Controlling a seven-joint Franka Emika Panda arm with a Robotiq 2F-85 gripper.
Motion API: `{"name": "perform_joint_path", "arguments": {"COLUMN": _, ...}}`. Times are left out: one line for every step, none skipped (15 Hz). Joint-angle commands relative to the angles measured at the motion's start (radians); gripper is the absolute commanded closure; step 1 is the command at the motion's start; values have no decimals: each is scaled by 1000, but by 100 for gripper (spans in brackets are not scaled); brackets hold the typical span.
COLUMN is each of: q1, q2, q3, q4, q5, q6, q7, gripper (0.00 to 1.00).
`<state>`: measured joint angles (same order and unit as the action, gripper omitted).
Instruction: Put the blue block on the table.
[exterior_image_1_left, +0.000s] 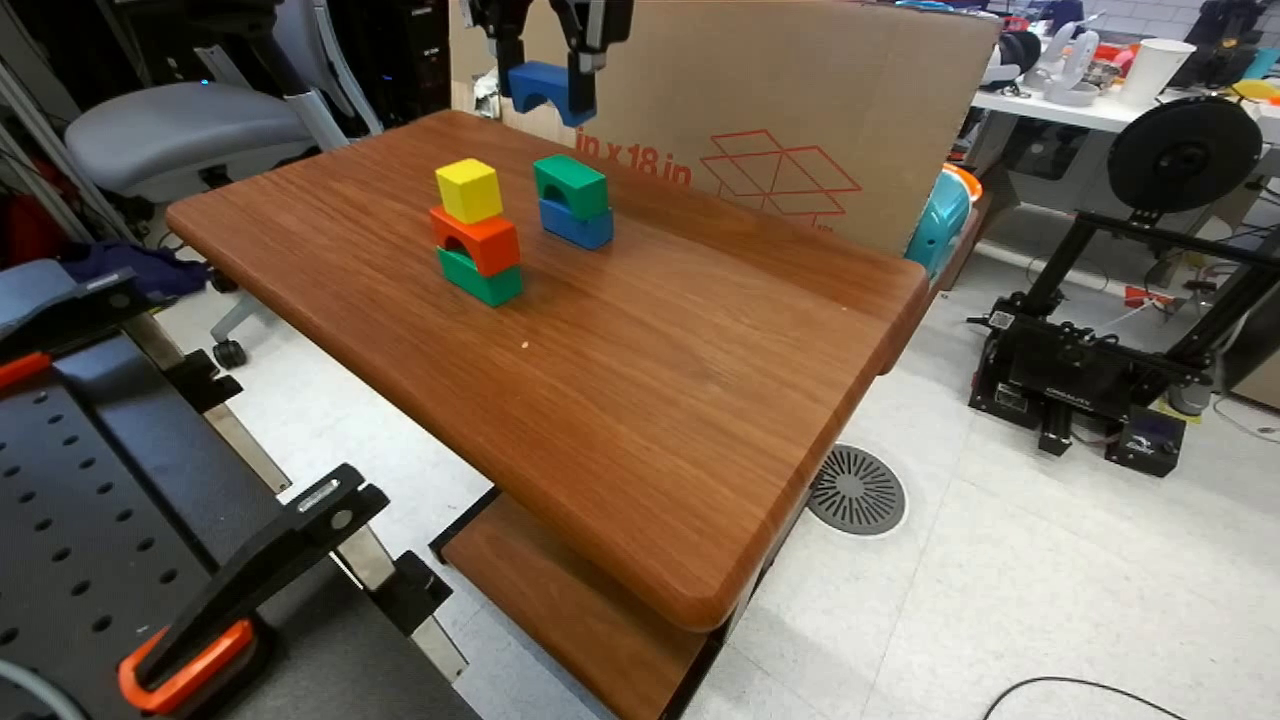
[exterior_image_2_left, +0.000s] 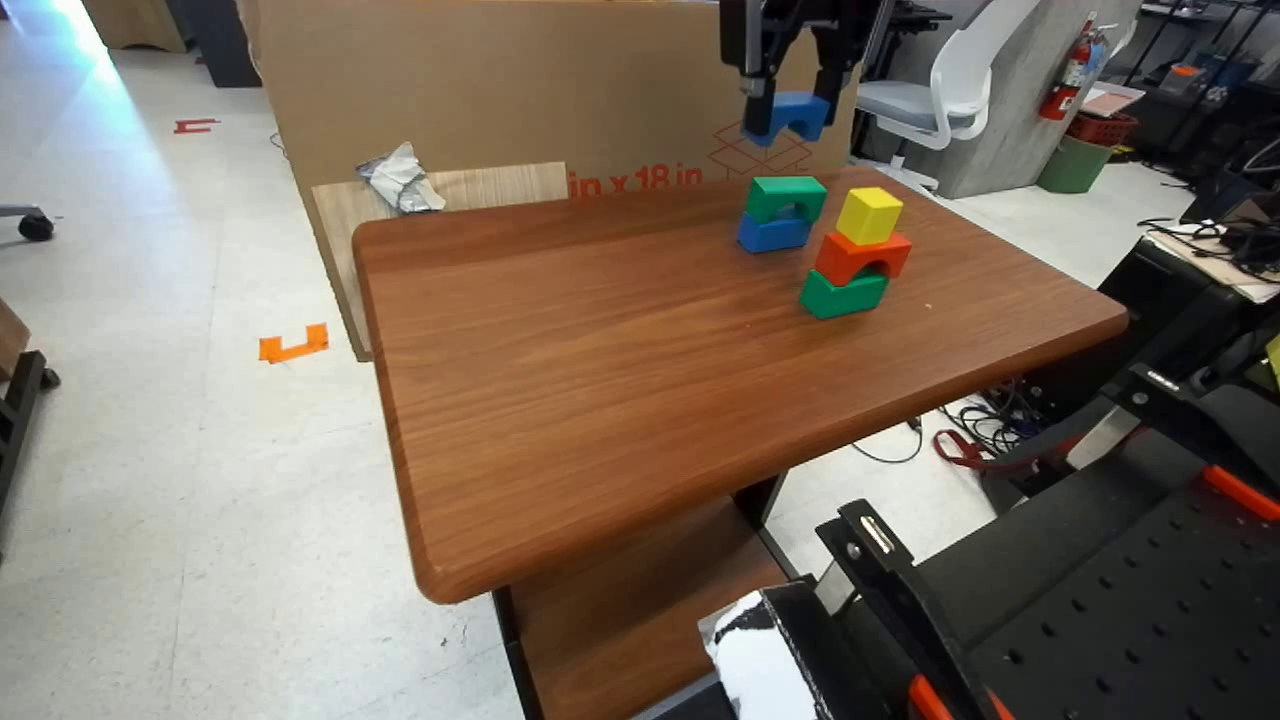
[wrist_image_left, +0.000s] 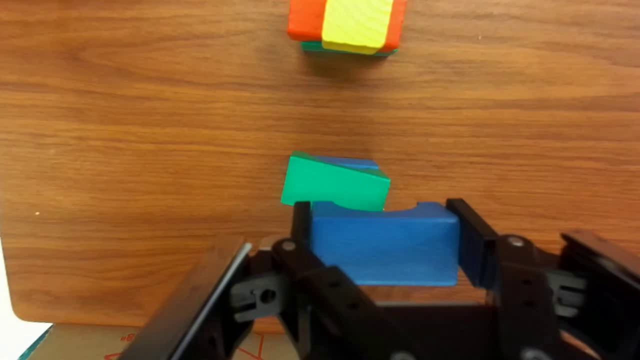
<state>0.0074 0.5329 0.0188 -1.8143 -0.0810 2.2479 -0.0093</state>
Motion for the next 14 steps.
{"name": "perform_joint_path", "arguments": {"q1": -18, "q2": -75, "q3": -25, "q4": -51, "q5": 5, "q6": -57, "q7": -15, "gripper": 58}}
{"name": "perform_joint_path", "arguments": {"q1": -30, "q2": -84, "q3": -36, "q4": -56, "q5": 7, "q6": -72, "q7": -16, "gripper": 58}}
{"name": "perform_joint_path", "arguments": {"q1": -43, "q2": -88, "q3": -46, "q4": -60, "q5": 12, "q6": -83, "q7": -20, "gripper": 58}}
{"name": "perform_joint_path", "arguments": {"q1": -57, "q2": -85, "q3": -56, "q4": -57, "q5": 15, "q6": -98, "q7": -27, "gripper": 58}}
{"name": "perform_joint_path", "arguments": {"q1": -70, "q2": -80, "q3": -65, "q4": -53, "q5": 14, "q6": -109, "q7": -27, "gripper": 58}}
{"name": "perform_joint_path", "arguments": {"q1": -85, "q2": -59, "q3": -71, "q4": -37, "q5": 16, "q6": -115, "q7": -36, "gripper": 58}}
{"name": "perform_joint_path", "arguments": {"q1": -96, "q2": -48, "q3": -80, "q4": -31, "q5": 11, "q6": -124, "q7": -38, "gripper": 58}}
{"name": "perform_joint_path", "arguments": {"q1": -111, "q2": -27, "q3": -84, "q4": -17, "q5": 13, "q6": -127, "q7": -53, "gripper": 58}}
{"name": "perform_joint_path", "arguments": {"q1": -124, "q2": -10, "q3": -87, "q4": -5, "q5": 16, "q6": -136, "q7": -63, "gripper": 58}}
{"name": "perform_joint_path", "arguments": {"q1": -135, "q2": 5, "q3": -88, "q4": 4, "q5": 20, "q6": -145, "q7": -73, "gripper": 58}}
{"name": "perform_joint_path", "arguments": {"q1": -143, "q2": 28, "q3": -87, "q4": 17, "q5": 22, "q6": -144, "q7": -84, "gripper": 58}}
{"name": "perform_joint_path", "arguments": {"q1": -146, "q2": 50, "q3": -88, "q4": 30, "q5": 17, "q6": -150, "q7": -84, "gripper": 58}}
{"name": "perform_joint_path", "arguments": {"q1": -148, "q2": 72, "q3": -90, "q4": 42, "q5": 12, "q6": -154, "q7": -82, "gripper": 58}}
{"name": "perform_joint_path", "arguments": {"q1": -150, "q2": 96, "q3": -90, "q4": 55, "q5": 9, "q6": -155, "q7": -82, "gripper": 58}}
